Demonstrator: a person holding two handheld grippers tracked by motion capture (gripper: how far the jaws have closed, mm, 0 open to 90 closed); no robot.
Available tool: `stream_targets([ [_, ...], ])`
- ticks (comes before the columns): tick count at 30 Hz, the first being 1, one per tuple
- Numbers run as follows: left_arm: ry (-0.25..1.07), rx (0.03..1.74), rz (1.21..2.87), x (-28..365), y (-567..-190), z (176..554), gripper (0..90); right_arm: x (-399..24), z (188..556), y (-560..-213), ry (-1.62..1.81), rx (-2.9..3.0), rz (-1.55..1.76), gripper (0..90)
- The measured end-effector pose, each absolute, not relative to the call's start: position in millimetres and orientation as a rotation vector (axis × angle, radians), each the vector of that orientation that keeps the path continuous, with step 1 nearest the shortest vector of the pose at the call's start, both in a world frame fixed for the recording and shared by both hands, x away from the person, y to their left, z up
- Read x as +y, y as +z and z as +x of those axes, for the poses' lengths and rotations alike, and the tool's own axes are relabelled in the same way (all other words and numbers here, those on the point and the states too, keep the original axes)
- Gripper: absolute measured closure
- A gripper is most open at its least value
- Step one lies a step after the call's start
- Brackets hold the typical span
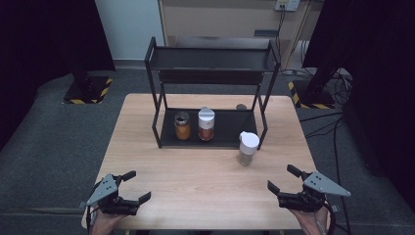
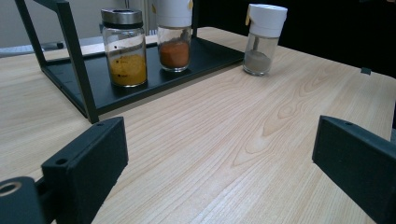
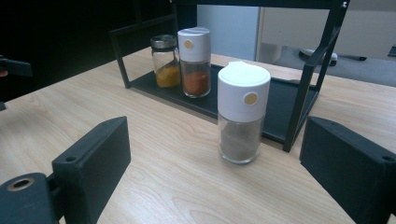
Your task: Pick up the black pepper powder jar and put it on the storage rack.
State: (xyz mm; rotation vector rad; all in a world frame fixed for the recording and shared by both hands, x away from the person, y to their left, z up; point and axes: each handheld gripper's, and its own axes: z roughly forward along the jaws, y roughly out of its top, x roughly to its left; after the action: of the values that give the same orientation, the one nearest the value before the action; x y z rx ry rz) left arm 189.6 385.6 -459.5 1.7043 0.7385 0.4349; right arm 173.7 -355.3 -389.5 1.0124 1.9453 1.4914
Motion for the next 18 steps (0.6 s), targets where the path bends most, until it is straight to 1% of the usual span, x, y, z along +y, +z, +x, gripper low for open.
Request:
stream_targets([
  [9, 0.434, 0.738, 1.705, 385.6, -459.5, 189.8, 2.7, -346.7, 192.7, -380.8, 1.482, 1.980, 1.002, 8.9],
  [18, 0.432, 0.739, 1.703, 385.8, -459.9, 190.0, 2.7, -345.2, 218.8, -379.8, 1.516, 2.004, 1.002, 9.1],
])
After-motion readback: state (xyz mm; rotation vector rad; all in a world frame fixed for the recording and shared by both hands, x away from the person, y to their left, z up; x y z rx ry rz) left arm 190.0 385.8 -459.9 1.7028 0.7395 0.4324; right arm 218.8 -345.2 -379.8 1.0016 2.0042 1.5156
